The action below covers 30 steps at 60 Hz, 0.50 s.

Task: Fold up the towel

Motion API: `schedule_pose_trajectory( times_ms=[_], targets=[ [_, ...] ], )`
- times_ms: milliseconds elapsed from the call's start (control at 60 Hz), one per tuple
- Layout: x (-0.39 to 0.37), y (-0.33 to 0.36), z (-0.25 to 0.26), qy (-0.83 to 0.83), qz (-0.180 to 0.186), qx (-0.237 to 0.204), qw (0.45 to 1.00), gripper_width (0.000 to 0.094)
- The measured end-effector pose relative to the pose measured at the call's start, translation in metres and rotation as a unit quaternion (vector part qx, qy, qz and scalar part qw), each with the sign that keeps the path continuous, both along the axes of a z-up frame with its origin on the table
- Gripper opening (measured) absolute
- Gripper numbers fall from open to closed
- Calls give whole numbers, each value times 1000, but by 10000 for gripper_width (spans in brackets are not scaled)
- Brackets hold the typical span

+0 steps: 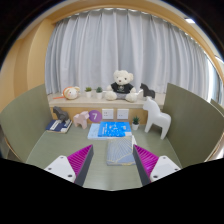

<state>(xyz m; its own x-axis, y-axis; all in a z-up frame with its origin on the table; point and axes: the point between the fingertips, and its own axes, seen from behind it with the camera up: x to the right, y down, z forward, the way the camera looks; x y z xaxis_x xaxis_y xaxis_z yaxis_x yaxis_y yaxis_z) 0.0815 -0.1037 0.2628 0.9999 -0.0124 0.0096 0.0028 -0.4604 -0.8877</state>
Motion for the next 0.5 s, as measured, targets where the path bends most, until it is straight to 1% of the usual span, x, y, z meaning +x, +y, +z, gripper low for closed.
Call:
schedule_pose_trajectory(
  times_ms=[100,267,500],
  targets=[
    [-15,-38,-3,0,-9,-6,1000,803],
    [-33,-84,-10,3,-6,-15,1000,802],
    [-50,-110,-10,-7,8,-14,1000,801]
  ],
)
